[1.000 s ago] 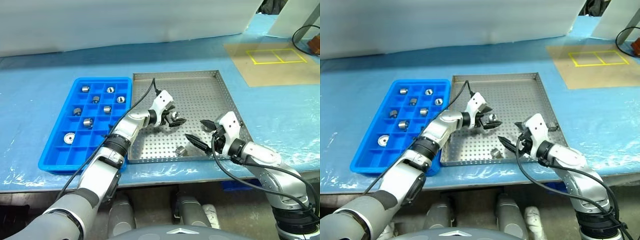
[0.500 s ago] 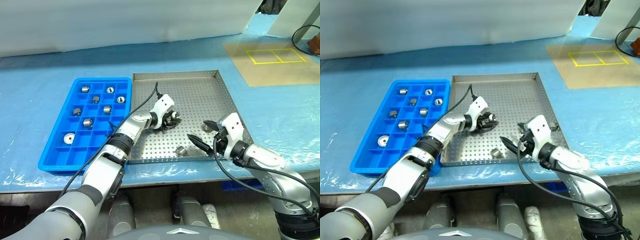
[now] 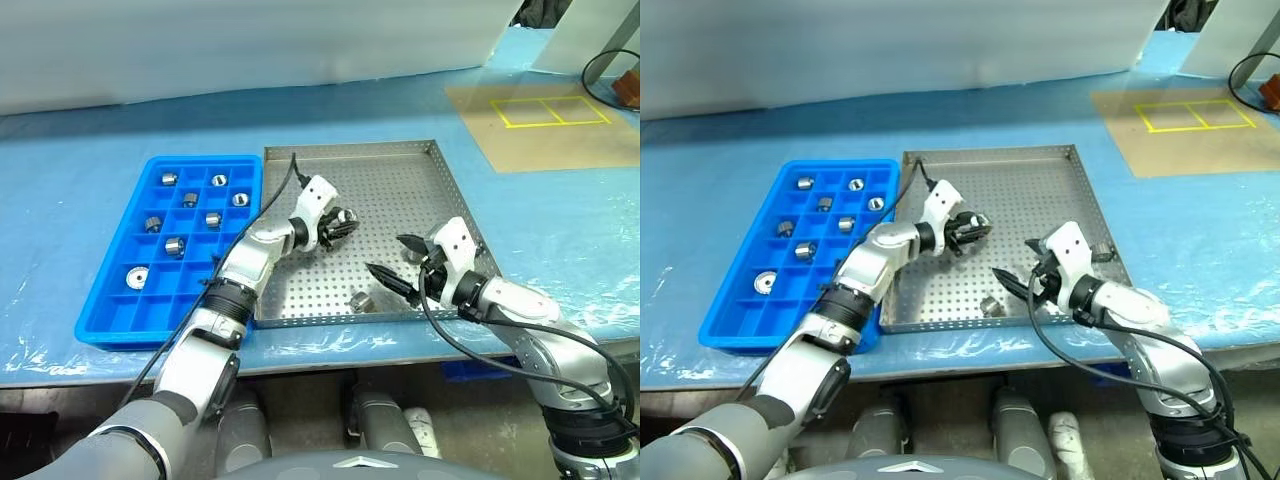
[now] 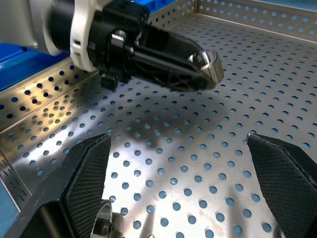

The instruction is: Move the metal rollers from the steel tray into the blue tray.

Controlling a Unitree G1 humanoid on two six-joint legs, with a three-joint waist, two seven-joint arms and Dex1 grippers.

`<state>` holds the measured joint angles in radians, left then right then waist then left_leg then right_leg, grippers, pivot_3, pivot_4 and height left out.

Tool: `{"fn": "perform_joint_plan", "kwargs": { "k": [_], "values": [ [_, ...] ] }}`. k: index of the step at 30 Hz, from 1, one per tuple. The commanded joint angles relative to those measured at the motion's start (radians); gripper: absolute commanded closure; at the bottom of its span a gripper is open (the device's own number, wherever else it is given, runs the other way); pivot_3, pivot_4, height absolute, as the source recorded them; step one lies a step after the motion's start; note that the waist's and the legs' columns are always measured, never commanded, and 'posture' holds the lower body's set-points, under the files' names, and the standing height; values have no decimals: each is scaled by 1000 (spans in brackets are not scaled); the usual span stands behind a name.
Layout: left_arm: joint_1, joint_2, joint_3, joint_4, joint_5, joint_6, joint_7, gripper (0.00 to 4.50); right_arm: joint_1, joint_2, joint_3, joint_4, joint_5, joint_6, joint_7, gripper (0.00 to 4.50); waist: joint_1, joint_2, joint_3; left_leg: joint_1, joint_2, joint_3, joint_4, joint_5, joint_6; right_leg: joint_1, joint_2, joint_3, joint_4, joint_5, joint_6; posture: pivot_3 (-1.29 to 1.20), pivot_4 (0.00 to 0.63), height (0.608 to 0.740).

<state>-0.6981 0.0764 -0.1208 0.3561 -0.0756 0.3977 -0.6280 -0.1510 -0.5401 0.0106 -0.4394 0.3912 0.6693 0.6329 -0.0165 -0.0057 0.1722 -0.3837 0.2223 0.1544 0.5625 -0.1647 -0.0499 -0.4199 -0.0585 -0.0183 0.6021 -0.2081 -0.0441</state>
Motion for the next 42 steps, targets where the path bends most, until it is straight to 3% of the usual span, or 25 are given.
{"fn": "perform_joint_plan", "kwargs": {
  "k": [1, 8, 14, 23, 30, 42],
  "values": [
    [66, 7, 69, -232, -22, 88, 121, 2786, -59, 2, 35, 45, -6, -50, 45, 0, 4, 0, 0, 0, 0, 0, 0, 0, 0, 0, 0, 0, 0, 0, 0, -229, 150, 740],
    [305, 19, 159, -577, -11, 167, 321, 2786, -162, 22, 113, 184, -29, -116, 133, 0, 15, 0, 0, -1, 1, 0, -1, 0, 0, 0, 0, -2, -1, 0, 0, -97, 150, 740],
    [487, 19, 208, -822, -13, 208, 436, 2786, -253, 53, 172, 311, -52, -177, 218, 0, 52, 0, 1, -2, 1, -1, -1, 0, 0, 0, 0, -3, -1, 0, 0, 35, 150, 740],
    [716, 23, 226, -1068, -9, 310, 528, 2786, -358, 112, 238, 463, -84, -249, 326, 0, 103, -1, 1, -4, 1, -1, -2, 0, 0, -2, -1, -4, -1, -1, 0, 215, 150, 740],
    [858, -1, 242, -1201, 1, 353, 600, 2786, -427, 154, 264, 568, -108, -295, 399, 0, 145, -1, 1, -4, 1, -2, -2, 0, -1, -2, -1, -5, -1, -1, 0, 307, 150, 740],
    [931, -13, 241, -1214, -3, 415, 633, 2786, -461, 185, 263, 629, -137, -331, 449, 0, 187, -1, 1, -5, 1, -4, -2, 0, -1, -3, -1, -5, -1, -1, 1, 338, 150, 740]
  ]
}}
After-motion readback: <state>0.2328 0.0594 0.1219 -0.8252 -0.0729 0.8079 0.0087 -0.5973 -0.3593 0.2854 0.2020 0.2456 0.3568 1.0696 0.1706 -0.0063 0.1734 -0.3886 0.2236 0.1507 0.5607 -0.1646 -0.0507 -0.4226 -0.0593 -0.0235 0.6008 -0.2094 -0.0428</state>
